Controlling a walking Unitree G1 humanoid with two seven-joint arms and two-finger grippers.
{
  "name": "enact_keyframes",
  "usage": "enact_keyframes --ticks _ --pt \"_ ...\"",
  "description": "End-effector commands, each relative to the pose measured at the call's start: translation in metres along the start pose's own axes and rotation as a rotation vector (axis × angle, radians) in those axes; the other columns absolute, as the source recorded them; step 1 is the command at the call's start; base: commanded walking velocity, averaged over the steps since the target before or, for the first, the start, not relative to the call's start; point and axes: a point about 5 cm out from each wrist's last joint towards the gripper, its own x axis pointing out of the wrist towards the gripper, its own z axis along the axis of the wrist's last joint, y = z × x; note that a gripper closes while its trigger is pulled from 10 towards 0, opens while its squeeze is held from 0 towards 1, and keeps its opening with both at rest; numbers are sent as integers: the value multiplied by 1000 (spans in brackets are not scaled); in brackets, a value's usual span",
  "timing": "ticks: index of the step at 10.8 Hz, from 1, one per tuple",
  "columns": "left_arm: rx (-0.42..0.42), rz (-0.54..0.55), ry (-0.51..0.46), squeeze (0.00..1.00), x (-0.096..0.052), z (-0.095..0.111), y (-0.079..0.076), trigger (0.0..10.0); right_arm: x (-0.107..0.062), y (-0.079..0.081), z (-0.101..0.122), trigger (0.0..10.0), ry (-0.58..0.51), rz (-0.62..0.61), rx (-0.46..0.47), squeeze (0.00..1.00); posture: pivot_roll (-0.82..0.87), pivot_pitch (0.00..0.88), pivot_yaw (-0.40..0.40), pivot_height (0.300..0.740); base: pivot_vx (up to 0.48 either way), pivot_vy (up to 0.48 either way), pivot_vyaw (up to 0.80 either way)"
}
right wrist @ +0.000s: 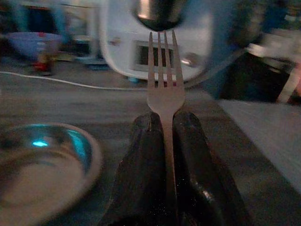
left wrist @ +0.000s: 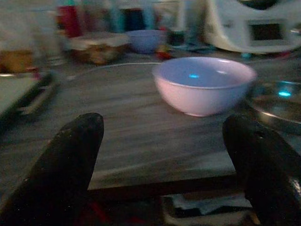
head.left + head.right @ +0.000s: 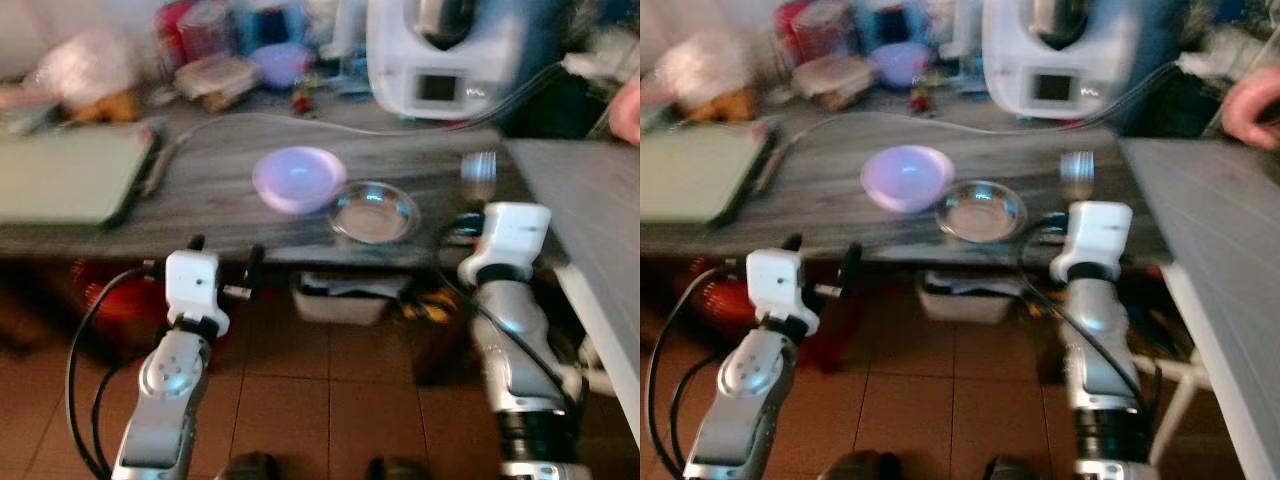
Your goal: Setting the table
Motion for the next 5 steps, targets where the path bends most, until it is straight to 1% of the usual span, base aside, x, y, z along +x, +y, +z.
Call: enact_keyframes --ticks 1,2,3,4,5 --pt "11 7 6 0 -2 1 3 10000 -2 10 2 10000 -11 23 33 0 4 100 28 740 469 0 0" --pt "10 5 8 0 -2 1 3 10000 -3 11 1 10000 -11 25 34 0 2 102 28 740 458 0 0" --pt "-5 0 18 0 -1 -1 2 10000 -6 12 -1 10000 -8 16 33 0 0 104 29 740 285 0 0" --pt "-30 -4 6 0 -1 0 1 10000 -6 10 -2 10000 -3 -4 18 0 2 106 28 740 0 0 0" --pt "-32 -8 4 0 -2 2 1 10000 -8 5 -5 10000 15 -57 12 0 6 111 24 740 0 0 0"
